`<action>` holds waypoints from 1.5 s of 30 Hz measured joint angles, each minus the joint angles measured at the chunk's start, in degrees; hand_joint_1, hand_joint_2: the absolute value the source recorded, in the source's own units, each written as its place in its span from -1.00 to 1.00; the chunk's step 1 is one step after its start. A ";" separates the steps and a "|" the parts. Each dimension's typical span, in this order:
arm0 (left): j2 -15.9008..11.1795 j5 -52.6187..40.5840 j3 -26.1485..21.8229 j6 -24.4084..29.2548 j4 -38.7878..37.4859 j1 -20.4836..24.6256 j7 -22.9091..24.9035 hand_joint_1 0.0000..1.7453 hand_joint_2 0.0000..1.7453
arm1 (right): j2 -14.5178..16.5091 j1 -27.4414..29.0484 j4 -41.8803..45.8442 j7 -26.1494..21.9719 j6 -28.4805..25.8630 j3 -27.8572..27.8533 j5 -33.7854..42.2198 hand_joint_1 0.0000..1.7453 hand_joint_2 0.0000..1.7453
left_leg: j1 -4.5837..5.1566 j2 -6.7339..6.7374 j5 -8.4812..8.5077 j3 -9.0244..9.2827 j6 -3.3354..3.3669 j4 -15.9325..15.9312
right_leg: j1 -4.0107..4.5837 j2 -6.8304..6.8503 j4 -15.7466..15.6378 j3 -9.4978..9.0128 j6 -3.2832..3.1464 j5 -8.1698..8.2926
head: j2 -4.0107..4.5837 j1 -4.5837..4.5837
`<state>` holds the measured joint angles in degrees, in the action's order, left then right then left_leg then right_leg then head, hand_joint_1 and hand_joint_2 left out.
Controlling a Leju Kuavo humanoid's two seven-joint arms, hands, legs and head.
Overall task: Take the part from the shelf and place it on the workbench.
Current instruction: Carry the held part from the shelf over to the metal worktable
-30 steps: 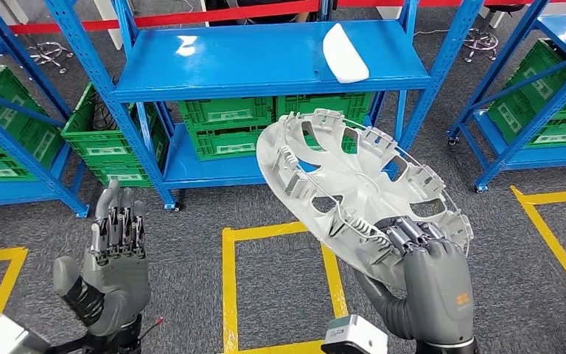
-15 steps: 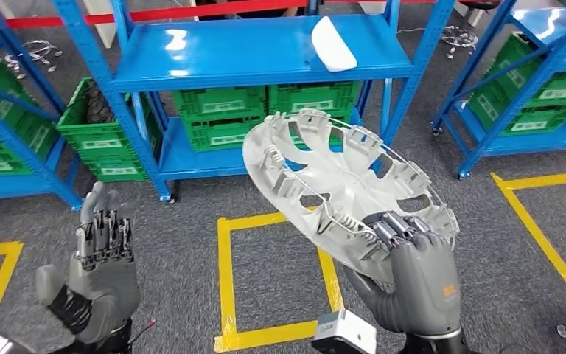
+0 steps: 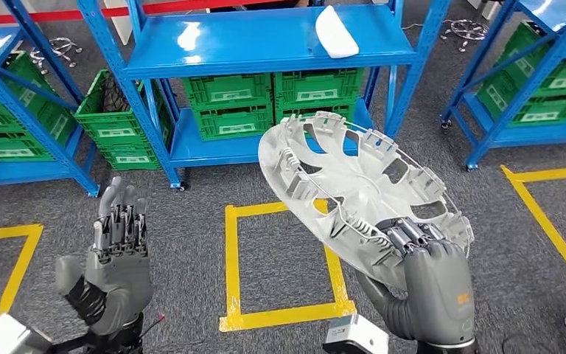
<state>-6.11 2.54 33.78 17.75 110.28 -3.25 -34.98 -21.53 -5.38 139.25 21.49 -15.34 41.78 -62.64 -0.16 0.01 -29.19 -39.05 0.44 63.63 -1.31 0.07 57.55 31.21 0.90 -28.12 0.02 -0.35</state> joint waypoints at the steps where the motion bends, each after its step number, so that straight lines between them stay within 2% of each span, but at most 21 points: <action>1: 0.00 -0.01 0.01 0.00 0.00 0.00 0.02 -1.00 -1.00 | 0.00 0.00 0.00 0.00 0.00 -0.01 0.02 1.00 1.00 | -0.09 -0.01 -2.63 -1.15 -0.31 3.50 | 0.03 0.02 -0.01 0.66 -0.24 0.55 | -0.01 -0.42; 3: -0.01 -0.01 0.01 0.00 -0.02 -0.01 0.05 -1.00 -1.00 | 0.00 0.05 0.00 0.00 0.00 -0.01 0.06 1.00 1.00 | -0.24 0.00 -5.46 -2.50 -0.59 9.70 | 0.12 0.02 0.06 2.14 -0.38 1.66 | 0.00 -1.12; 5: -0.01 -0.01 0.01 0.00 -0.03 -0.01 0.07 -1.00 -1.00 | 0.00 0.12 0.00 0.01 0.00 -0.01 0.14 1.00 1.00 | -0.25 0.00 -3.87 -0.61 -0.30 9.72 | 0.27 0.01 0.10 3.58 -0.30 2.77 | 0.00 -1.73; 7: -0.01 -0.01 0.01 0.00 -0.01 0.03 0.08 -1.00 -1.00 | 0.00 0.14 0.00 0.01 0.00 -0.01 0.19 1.00 1.00 | -0.02 -0.02 -1.43 4.98 0.70 2.87 | 0.41 -0.02 0.12 4.68 -0.14 3.78 | 0.00 -2.12; 9: 0.01 -0.02 0.01 0.00 0.02 0.13 0.07 -1.00 -1.00 | 0.00 0.15 0.00 0.01 -0.02 -0.03 0.19 1.00 1.00 | 0.44 0.04 -1.62 10.65 1.69 -4.82 | 0.48 0.00 0.08 5.26 0.27 4.68 | -0.01 -2.10; 11: 0.01 -0.04 0.01 0.00 0.03 0.18 0.05 -1.00 -1.00 | 0.00 0.17 0.00 0.01 -0.05 -0.05 0.19 1.00 1.00 | 0.89 0.05 -2.03 12.21 2.19 -8.00 | 0.31 0.09 -0.31 5.40 1.00 5.72 | -0.01 -2.03; 14: 0.10 -0.04 0.01 0.00 0.02 0.19 0.07 -1.00 -1.00 | -0.07 0.28 0.00 -0.01 -0.09 -0.06 0.22 1.00 1.00 | 0.44 0.26 -0.02 11.61 2.89 -9.56 | 0.21 0.00 0.59 6.37 1.92 4.46 | 0.00 -2.02; 17: 0.26 -0.03 0.01 0.00 0.01 0.15 0.11 -1.00 -1.00 | -0.17 0.38 0.00 -0.01 -0.15 -0.07 0.23 1.00 1.00 | 0.25 0.44 1.94 9.96 3.15 -9.67 | 0.15 -0.08 10.04 9.04 2.53 -3.14 | -0.01 -0.98; 18: 0.28 -0.03 0.01 -0.01 -0.01 0.11 0.13 -1.00 -1.00 | -0.19 0.40 0.00 -0.01 -0.15 -0.07 0.23 1.00 1.00 | 0.24 0.44 2.46 9.05 3.09 -9.37 | 0.09 -0.07 13.40 9.51 2.72 -4.40 | -0.01 -0.70; 20: 0.31 -0.03 0.01 -0.01 -0.03 0.08 0.14 -1.00 -1.00 | -0.22 0.46 0.00 0.00 -0.15 -0.07 0.24 1.00 1.00 | 0.15 0.43 3.19 7.10 2.82 -8.48 | -0.07 -0.06 15.14 8.29 3.07 -3.28 | -0.01 -0.27; 22: 0.32 -0.03 0.01 0.00 -0.03 0.07 0.14 -1.00 -1.00 | -0.26 0.47 0.00 0.00 -0.15 -0.07 0.24 1.00 1.00 | 0.00 0.39 3.60 5.21 2.39 -7.10 | -0.37 -0.06 9.21 3.72 3.47 -1.16 | -0.01 0.22; 25: 0.33 -0.05 0.00 -0.01 0.01 0.08 0.11 -1.00 -1.00 | -0.26 0.49 0.00 -0.01 -0.18 -0.07 0.24 1.00 1.00 | 0.20 0.28 4.18 3.14 1.44 -5.20 | -0.22 -0.32 1.09 -1.65 3.14 -2.15 | -0.01 0.71; 28: 0.31 -0.05 0.01 0.00 0.01 0.03 0.11 -1.00 -1.00 | -0.26 0.52 -0.02 0.00 -0.20 -0.08 0.24 1.00 1.00 | 0.05 0.12 4.57 2.17 0.47 -4.56 | -0.07 -0.24 0.83 -1.07 1.49 -1.49 | 0.01 0.45; 31: 0.31 -0.04 0.02 0.00 0.01 0.02 0.12 -1.00 -1.00 | -0.26 0.46 -0.01 -0.01 -0.20 -0.08 0.24 1.00 1.00 | -0.18 0.01 -1.08 -0.60 -0.37 1.72 | -0.14 0.02 0.60 0.31 -0.07 -0.02 | -0.01 -0.37; 33: 0.30 -0.03 0.03 0.00 -0.01 0.01 0.12 -1.00 -1.00 | -0.26 0.49 -0.02 -0.01 -0.19 -0.08 0.24 1.00 1.00 | -0.26 0.01 -4.90 -2.56 -0.61 8.83 | 0.01 0.02 0.61 1.75 -0.34 1.07 | -0.01 -1.20; 34: 0.30 -0.03 0.03 0.00 -0.01 0.00 0.12 -1.00 -1.00 | -0.26 0.50 -0.02 -0.01 -0.19 -0.07 0.24 1.00 1.00 | -0.26 0.01 -5.21 -2.67 -0.54 10.84 | 0.14 0.02 0.62 2.49 -0.36 1.63 | 0.00 -1.50; 36: 0.30 -0.03 0.03 0.00 -0.01 0.01 0.12 -1.00 -1.00 | -0.26 0.52 -0.02 0.00 -0.18 -0.06 0.25 1.00 1.00 | -0.08 0.00 -3.03 0.08 0.24 9.08 | 0.54 0.02 0.64 3.80 -0.38 2.69 | 0.00 -1.95; 38: 0.30 -0.03 0.03 0.00 0.04 0.06 0.13 -1.00 -1.00 | -0.26 0.52 -0.01 0.01 -0.19 -0.07 0.26 1.00 1.00 | 0.61 0.08 -1.27 6.08 1.95 1.14 | 0.86 -0.02 0.63 4.65 -0.32 3.60 | -0.01 -2.09; 40: 0.31 -0.04 0.03 0.00 0.17 0.16 0.08 -1.00 -1.00 | -0.26 0.52 0.00 0.01 -0.20 -0.08 0.25 1.00 1.00 | 1.39 0.23 -1.80 10.57 3.22 -5.72 | 0.80 0.04 0.50 5.05 0.12 4.51 | -0.02 -1.98; 43: 0.33 -0.05 0.03 0.00 0.28 0.19 0.07 -1.00 -1.00 | -0.27 0.53 -0.01 -0.01 -0.19 -0.08 0.25 1.00 1.00 | 1.65 0.31 -1.07 11.32 3.75 -8.51 | 0.55 0.10 -0.12 5.24 1.18 5.65 | -0.01 -2.27; 45: 0.37 -0.05 0.02 0.00 0.30 0.20 0.09 -1.00 -1.00 | -0.28 0.56 -0.01 -0.01 -0.20 -0.09 0.26 1.00 1.00 | 1.22 0.46 0.54 11.13 3.87 -9.56 | 0.61 0.00 1.87 6.31 1.72 3.07 | -0.01 -2.18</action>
<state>-5.74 2.49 33.80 17.75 110.57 -3.06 -34.89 -21.81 -4.82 139.25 21.49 -15.55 41.69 -62.39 1.06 0.48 -28.65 -27.92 4.31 54.07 -0.70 0.06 59.42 37.52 2.63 -25.05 0.01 -2.53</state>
